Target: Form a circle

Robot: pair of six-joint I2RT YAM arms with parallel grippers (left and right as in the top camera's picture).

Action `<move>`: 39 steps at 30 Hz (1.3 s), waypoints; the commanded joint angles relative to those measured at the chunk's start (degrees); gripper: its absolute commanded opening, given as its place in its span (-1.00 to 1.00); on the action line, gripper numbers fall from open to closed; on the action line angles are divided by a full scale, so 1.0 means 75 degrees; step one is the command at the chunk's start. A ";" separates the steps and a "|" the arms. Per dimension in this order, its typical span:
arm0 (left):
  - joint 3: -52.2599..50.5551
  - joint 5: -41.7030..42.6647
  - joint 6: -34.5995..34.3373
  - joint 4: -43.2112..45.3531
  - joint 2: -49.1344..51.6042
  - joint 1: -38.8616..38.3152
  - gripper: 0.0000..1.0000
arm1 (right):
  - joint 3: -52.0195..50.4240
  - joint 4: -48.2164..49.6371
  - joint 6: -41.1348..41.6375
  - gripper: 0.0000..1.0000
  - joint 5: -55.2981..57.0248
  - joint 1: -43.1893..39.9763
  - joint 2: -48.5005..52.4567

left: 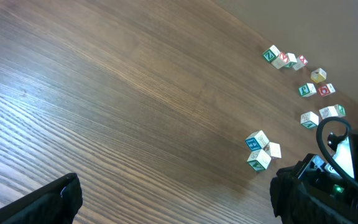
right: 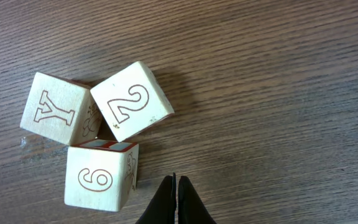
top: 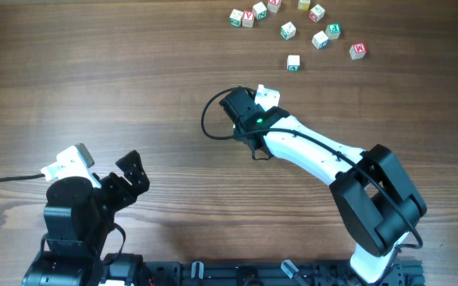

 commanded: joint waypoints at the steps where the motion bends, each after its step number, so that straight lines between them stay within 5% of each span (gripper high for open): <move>1: -0.0055 -0.0070 -0.0076 -0.0012 -0.0029 0.0006 1.00 | 0.0070 -0.0015 -0.0105 -0.91 -0.0096 0.0015 0.0082; 39: -0.0055 -0.0073 -0.0076 -0.0012 -0.0029 0.0006 1.00 | 0.0070 0.0230 0.1547 -0.91 -0.0425 0.0009 0.0245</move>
